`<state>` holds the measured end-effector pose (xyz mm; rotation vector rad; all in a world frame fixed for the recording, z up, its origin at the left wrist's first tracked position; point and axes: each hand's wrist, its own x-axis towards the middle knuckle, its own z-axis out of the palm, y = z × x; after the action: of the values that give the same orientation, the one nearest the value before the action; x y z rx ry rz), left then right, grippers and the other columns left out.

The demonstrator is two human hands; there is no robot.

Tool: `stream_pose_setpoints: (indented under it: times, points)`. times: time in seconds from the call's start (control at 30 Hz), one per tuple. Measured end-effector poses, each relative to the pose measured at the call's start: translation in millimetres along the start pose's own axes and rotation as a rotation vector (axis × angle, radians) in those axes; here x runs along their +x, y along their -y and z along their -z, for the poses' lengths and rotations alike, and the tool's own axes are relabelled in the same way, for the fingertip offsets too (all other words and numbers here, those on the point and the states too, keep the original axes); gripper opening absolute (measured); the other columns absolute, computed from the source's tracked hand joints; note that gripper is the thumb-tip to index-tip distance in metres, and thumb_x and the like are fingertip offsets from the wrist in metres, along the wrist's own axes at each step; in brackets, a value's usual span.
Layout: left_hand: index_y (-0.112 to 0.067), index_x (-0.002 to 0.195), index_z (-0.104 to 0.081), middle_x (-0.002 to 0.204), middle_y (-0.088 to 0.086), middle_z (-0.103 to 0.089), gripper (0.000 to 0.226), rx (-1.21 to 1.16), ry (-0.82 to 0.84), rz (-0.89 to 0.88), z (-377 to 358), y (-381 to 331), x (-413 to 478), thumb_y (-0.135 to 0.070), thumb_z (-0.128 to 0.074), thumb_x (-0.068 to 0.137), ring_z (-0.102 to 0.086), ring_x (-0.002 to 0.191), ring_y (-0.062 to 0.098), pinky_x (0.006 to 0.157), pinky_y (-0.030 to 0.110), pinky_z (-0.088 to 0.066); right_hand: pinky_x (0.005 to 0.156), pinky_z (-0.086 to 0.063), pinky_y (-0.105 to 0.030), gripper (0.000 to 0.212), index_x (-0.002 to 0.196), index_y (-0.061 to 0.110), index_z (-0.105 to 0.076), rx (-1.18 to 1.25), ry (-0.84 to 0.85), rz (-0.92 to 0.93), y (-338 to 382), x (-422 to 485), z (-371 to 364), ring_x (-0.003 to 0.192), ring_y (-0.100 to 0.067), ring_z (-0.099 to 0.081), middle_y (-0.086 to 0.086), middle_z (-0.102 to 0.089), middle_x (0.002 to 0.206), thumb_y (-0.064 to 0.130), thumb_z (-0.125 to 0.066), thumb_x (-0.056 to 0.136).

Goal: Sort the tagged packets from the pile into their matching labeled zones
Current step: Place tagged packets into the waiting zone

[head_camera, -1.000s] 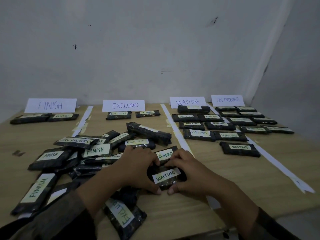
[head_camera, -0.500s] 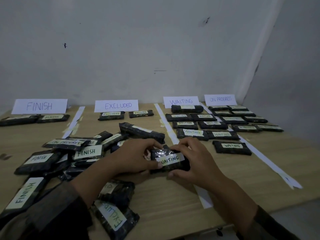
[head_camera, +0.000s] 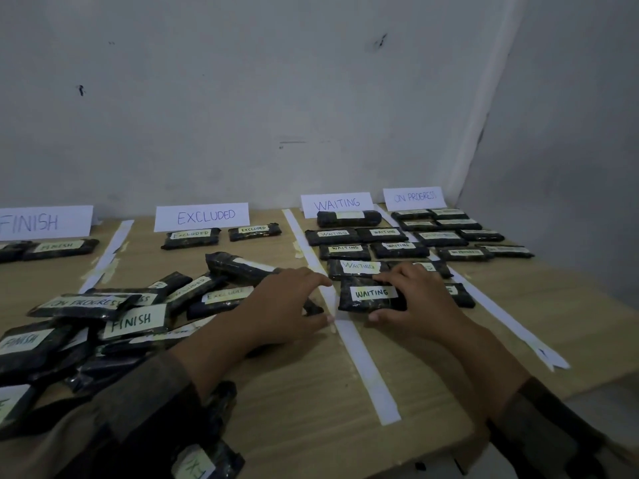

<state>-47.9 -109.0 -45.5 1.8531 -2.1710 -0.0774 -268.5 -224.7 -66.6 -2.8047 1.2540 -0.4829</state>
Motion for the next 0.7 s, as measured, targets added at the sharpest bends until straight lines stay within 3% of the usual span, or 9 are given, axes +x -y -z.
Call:
stream_pose_setpoints:
  times: [0.1, 0.5, 0.7]
  points:
    - [-0.030, 0.135, -0.042, 0.133, -0.008, -0.050, 0.058, 0.043, 0.009, -0.020, -7.6, -2.8, 12.4, -0.054, -0.056, 0.084, -0.049, 0.117, 0.012, 0.099, 0.033, -0.038, 0.101, -0.024, -0.035, 0.079, 0.136, 0.032, -0.045, -0.036, 0.051, -0.032, -7.7, 7.6, -1.8, 0.123, -0.013, -0.037, 0.007, -0.044, 0.128, 0.072, -0.060, 0.070]
    - [-0.033, 0.135, -0.041, 0.137, -0.008, -0.048, 0.058, 0.133, 0.045, -0.006, -13.6, -3.9, 24.5, -0.059, -0.052, 0.084, -0.042, 0.127, 0.014, 0.106, 0.041, -0.031, 0.113, -0.014, -0.044, 0.067, 0.139, 0.035, -0.040, -0.107, 0.239, -0.012, -5.7, 18.4, -3.5, 0.129, -0.013, -0.036, 0.006, -0.044, 0.136, 0.065, -0.054, 0.081]
    - [-0.033, 0.135, -0.043, 0.138, -0.008, -0.047, 0.056, 0.126, 0.021, -0.005, -6.6, 0.4, 18.5, -0.056, -0.053, 0.085, -0.042, 0.126, 0.015, 0.102, 0.037, -0.034, 0.116, -0.002, -0.043, 0.064, 0.140, 0.034, -0.040, -0.054, 0.155, 0.022, 9.0, 11.7, 4.7, 0.133, -0.013, -0.033, 0.007, -0.042, 0.137, 0.058, -0.056, 0.084]
